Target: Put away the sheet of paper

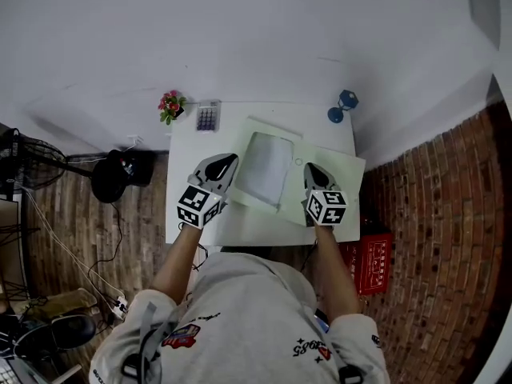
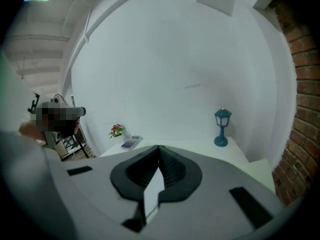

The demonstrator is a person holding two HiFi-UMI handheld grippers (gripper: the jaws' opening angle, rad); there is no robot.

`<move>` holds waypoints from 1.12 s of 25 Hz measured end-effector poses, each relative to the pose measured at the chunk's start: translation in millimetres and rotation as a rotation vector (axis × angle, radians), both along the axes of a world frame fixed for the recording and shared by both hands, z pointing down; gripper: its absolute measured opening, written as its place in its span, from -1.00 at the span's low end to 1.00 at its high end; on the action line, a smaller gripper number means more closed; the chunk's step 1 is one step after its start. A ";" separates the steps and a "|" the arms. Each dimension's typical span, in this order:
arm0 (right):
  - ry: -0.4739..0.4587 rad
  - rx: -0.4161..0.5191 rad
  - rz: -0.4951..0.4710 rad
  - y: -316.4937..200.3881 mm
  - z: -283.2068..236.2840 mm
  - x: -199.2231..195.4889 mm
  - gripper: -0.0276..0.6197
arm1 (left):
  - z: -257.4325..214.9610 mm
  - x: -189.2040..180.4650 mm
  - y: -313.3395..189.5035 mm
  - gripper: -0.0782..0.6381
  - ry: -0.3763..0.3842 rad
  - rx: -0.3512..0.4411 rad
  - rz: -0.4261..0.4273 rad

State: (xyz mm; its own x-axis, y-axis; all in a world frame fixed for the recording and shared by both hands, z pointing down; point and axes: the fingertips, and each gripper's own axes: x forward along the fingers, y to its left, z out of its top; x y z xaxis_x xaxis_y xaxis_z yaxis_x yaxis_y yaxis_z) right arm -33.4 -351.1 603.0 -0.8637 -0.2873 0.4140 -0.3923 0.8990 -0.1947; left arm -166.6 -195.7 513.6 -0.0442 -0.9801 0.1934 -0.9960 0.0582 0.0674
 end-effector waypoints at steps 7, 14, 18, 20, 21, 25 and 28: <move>-0.103 0.113 0.006 4.9 -66.1 12.3 -0.92 | -12.5 14.8 -18.2 -0.72 -0.021 0.037 0.039; -0.199 0.260 0.005 16.9 -127.9 24.8 -0.92 | -24.9 29.3 -28.4 -0.72 -0.037 0.066 0.076; -0.271 0.330 0.035 21.2 -156.7 36.8 -0.92 | -34.1 34.8 -31.1 -0.72 -0.049 0.085 0.090; -0.292 0.360 0.037 24.7 -165.9 40.7 -0.92 | -38.2 36.0 -31.2 -0.72 -0.054 0.095 0.091; -0.297 0.374 0.036 26.8 -169.0 42.5 -0.92 | -39.7 36.2 -30.9 -0.72 -0.056 0.100 0.089; -0.309 0.399 0.038 35.2 -170.9 47.7 -0.92 | -43.7 35.5 -27.5 -0.72 -0.059 0.120 0.078; -0.300 0.395 0.038 36.8 -163.9 49.1 -0.92 | -43.8 35.1 -26.1 -0.72 -0.061 0.126 0.070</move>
